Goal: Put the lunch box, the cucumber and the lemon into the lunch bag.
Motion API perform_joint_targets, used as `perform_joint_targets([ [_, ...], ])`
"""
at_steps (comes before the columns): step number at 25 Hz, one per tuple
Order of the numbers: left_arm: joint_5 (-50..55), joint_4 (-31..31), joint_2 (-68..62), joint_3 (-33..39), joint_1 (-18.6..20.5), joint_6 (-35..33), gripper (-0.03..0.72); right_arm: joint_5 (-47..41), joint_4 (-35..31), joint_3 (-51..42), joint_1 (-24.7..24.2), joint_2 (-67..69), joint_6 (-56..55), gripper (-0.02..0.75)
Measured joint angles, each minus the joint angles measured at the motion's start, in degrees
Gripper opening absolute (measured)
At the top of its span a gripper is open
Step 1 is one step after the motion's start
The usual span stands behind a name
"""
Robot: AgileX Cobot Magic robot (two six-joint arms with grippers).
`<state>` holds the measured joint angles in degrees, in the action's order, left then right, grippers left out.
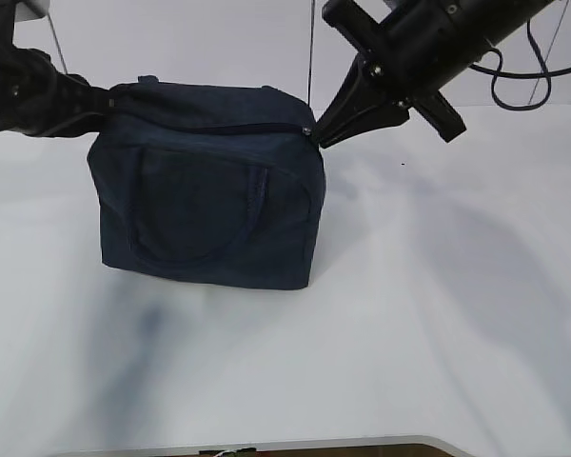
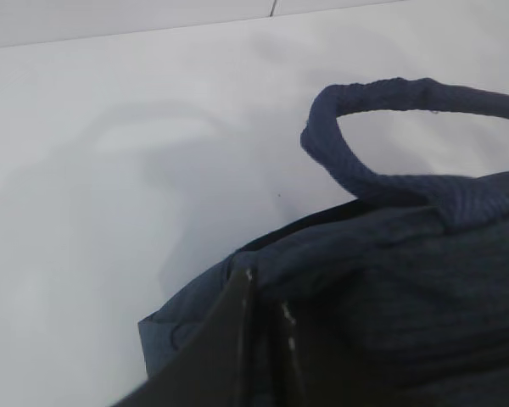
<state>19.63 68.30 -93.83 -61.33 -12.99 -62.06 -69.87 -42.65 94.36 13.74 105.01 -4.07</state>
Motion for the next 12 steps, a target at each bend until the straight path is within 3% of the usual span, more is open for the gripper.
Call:
perform_joint_targets([
  [12, -0.1, -0.3, 0.0, 0.0, 0.0, 0.0, -0.014, 0.0, -2.1, 0.0, 0.0, 1.7, -3.6, 0.005],
])
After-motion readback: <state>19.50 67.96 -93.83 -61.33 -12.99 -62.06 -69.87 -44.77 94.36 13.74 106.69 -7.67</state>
